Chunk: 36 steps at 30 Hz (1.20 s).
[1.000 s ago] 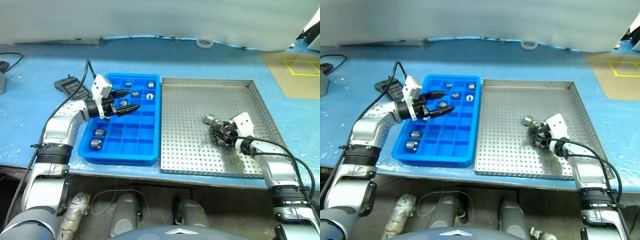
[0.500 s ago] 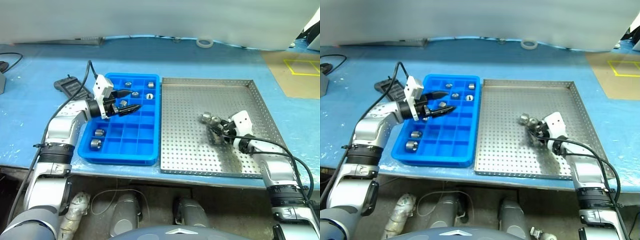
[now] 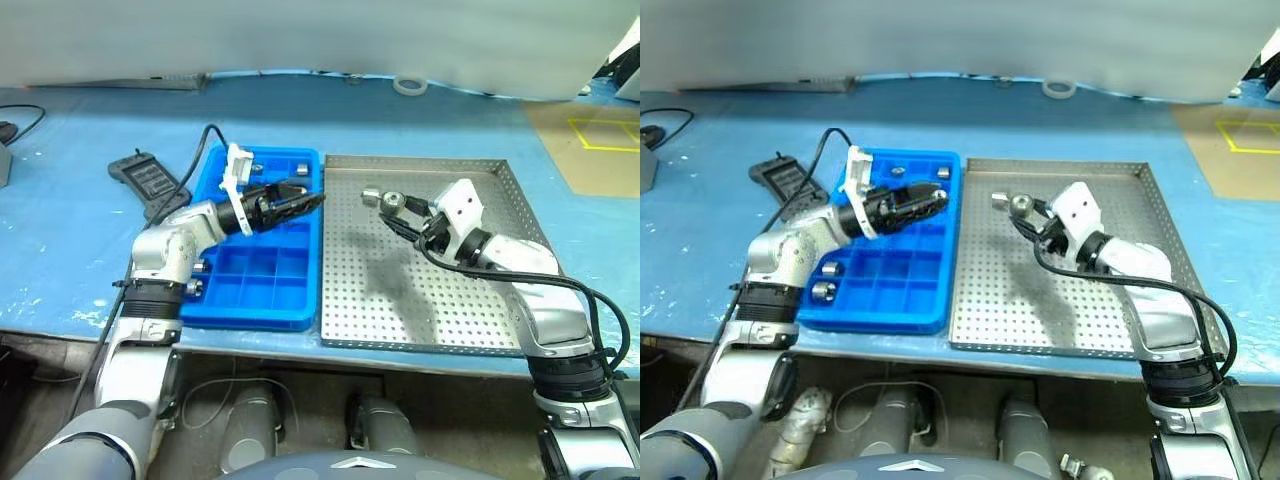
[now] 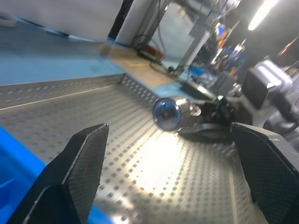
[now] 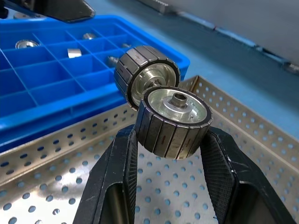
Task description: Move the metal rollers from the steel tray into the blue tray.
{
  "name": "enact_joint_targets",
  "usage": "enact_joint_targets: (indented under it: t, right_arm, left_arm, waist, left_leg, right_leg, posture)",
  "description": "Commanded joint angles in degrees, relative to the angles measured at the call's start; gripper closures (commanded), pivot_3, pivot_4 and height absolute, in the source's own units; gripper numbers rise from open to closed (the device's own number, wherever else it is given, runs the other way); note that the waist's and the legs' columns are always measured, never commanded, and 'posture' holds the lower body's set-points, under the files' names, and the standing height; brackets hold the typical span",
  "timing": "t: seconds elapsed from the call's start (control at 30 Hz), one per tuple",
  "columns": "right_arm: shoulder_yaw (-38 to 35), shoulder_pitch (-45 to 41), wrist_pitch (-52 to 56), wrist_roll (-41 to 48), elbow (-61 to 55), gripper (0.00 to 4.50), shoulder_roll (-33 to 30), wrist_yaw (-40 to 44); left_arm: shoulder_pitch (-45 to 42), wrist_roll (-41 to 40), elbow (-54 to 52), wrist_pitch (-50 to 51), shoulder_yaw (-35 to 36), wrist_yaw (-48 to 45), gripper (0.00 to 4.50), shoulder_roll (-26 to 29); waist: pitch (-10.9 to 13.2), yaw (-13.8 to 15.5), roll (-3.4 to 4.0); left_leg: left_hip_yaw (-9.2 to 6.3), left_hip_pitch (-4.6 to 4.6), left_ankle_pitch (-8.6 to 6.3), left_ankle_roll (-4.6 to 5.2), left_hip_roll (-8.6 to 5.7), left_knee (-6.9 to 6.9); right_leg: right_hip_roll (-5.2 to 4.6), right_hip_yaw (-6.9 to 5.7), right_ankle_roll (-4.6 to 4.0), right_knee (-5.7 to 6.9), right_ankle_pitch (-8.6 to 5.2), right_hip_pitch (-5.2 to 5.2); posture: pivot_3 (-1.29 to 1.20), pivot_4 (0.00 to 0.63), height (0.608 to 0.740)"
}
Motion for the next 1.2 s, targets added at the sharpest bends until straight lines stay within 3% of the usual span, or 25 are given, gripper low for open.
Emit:
enact_joint_targets:
  t: [0.03, 0.7, 1.2]
  right_arm:
    - [0.0, -2.89, -0.09, 0.52, -3.85, 2.9, -0.59, -0.01]
    - [5.55, -5.29, -2.09, -0.53, -7.28, 2.9, 0.46, 1.34]
    - [6.06, -5.62, -2.68, -1.72, -6.55, 2.9, 0.46, 1.11]
  left_arm:
    - [-0.97, -1.94, 0.24, 1.98, 0.07, 1.39, 0.09, -2.61]
    - [-4.57, -1.87, 6.65, 0.56, 1.05, 4.32, 0.09, -10.0]
    - [-4.92, -1.29, 7.09, 0.59, 1.45, 4.8, 0.09, -9.64]
  waist:
    - [0.0, -0.07, 0.0]
    - [0.01, -0.14, -0.01]
    - [0.01, -0.12, -0.01]
  left_leg:
    - [0.0, -0.02, 0.0, 0.01, 0.0, -0.01]
    - [0.0, -0.13, 0.05, 0.26, 0.0, 0.03]
    - [-0.01, -0.16, 0.04, 0.27, 0.0, 0.05]
  right_leg:
    - [0.0, 0.01, 0.0, -0.02, 0.0, -0.02]
    - [0.0, 0.0, 0.0, -0.05, 0.0, -0.06]
    - [0.0, 0.0, 0.0, -0.05, 0.0, -0.08]
  posture:
    - [-0.16, 0.15, 0.74]
    - [-0.18, 0.15, 0.74]
    - [-0.17, 0.15, 0.74]
